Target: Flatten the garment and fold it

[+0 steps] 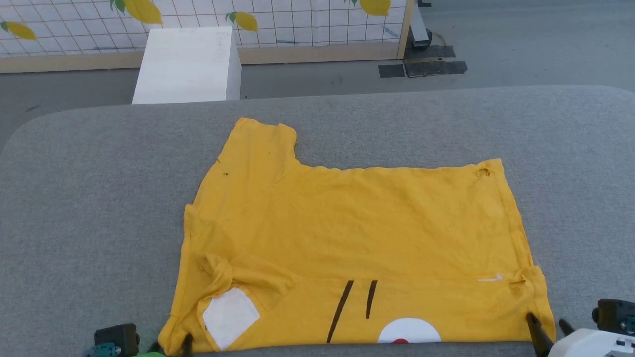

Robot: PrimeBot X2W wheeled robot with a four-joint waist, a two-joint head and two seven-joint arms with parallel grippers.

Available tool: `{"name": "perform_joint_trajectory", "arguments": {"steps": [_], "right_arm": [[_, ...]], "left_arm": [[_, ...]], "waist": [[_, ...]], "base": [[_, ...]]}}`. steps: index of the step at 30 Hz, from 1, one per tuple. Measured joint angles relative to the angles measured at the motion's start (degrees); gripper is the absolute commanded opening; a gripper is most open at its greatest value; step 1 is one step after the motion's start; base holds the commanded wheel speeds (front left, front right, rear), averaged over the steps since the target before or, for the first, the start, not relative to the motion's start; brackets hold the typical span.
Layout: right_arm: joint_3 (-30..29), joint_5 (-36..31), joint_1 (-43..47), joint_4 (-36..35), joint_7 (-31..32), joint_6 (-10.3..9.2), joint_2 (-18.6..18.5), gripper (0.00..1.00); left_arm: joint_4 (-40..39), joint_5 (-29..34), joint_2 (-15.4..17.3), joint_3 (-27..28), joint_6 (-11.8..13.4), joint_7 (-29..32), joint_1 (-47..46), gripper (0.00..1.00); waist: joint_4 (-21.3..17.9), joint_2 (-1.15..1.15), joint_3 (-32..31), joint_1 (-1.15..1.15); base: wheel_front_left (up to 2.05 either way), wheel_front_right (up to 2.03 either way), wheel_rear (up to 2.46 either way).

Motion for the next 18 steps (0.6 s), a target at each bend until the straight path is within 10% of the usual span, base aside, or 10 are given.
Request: {"name": "perform_joint_trajectory", "arguments": {"steps": [18], "right_arm": [[11.70, -5.03, -8.24, -10.00, -30.87, -0.01, -3.14, 1.00]], "left_arm": [[1.02, 14.22, 6.23, -0.45, -12.21, -13.33, -30.23, 1.00]], "waist": [[-2.59, 0.00, 6.85, 0.00]], "base": [[0.00, 0.00, 0.00]]}}
